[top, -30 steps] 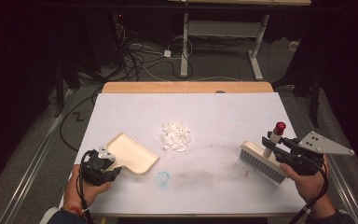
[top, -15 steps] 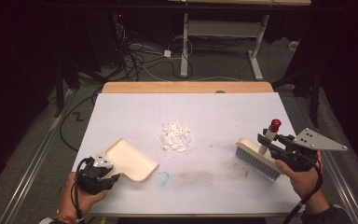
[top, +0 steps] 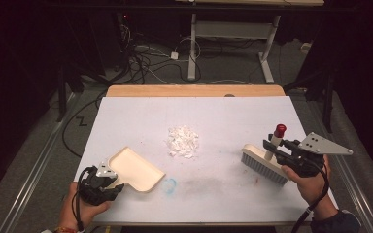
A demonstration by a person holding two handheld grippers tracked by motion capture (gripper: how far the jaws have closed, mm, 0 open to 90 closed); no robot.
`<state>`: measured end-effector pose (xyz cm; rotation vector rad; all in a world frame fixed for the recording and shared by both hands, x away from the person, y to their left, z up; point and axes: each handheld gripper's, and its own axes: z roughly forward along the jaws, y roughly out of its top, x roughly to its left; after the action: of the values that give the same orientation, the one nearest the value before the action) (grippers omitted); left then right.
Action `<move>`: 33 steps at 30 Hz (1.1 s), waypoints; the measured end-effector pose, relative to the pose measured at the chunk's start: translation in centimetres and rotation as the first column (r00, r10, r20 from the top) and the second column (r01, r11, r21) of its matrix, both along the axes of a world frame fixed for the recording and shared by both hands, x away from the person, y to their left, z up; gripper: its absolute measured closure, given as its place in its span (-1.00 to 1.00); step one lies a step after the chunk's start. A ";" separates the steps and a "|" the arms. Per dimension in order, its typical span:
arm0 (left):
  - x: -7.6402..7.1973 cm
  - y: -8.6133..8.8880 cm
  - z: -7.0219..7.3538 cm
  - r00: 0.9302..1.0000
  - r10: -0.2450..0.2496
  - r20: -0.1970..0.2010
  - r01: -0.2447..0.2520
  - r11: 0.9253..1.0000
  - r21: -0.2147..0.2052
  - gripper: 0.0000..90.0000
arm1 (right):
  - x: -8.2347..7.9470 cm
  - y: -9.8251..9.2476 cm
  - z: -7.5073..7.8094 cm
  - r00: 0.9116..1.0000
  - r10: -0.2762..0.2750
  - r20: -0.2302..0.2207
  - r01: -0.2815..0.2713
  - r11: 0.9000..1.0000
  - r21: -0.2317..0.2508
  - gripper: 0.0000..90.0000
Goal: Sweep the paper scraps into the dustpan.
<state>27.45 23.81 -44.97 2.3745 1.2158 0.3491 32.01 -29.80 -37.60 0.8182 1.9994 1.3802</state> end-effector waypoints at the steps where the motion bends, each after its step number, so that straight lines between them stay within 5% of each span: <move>1: 0.0 0.0 0.0 1.000 0.000 0.000 0.000 1.000 0.000 0.41 | 0.0 0.0 0.0 1.000 0.000 0.000 0.000 1.000 0.000 0.55; 7: -0.1 -0.3 -0.2 1.000 0.005 -0.003 -0.005 1.000 -0.006 0.41 | 0.6 0.5 0.0 1.000 -0.010 0.000 0.010 1.000 0.012 0.55; 14: -0.1 -0.9 -0.1 1.000 -0.017 0.002 0.017 1.000 0.011 0.41 | 3.3 2.5 -0.4 1.000 -0.026 0.018 0.026 1.000 0.011 0.55; 20: 0.1 -1.3 -0.2 1.000 -0.031 0.003 0.031 0.999 0.012 0.41 | 6.6 5.8 0.2 0.999 -0.019 0.035 0.019 1.000 0.019 0.55; 25: 0.5 -1.8 -0.3 0.999 -0.047 0.002 0.047 0.999 0.011 0.41 | 9.5 9.3 0.9 0.998 0.000 0.069 0.001 1.000 -0.024 0.55; 33: 1.3 -2.5 -0.7 0.998 -0.065 -0.017 0.065 0.998 0.009 0.40 | 14.2 14.1 1.1 0.997 -0.022 0.076 0.021 1.000 0.012 0.55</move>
<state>28.75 21.34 -45.71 2.4236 1.1435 0.3156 46.23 -15.68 -36.53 0.7786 1.9211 1.3908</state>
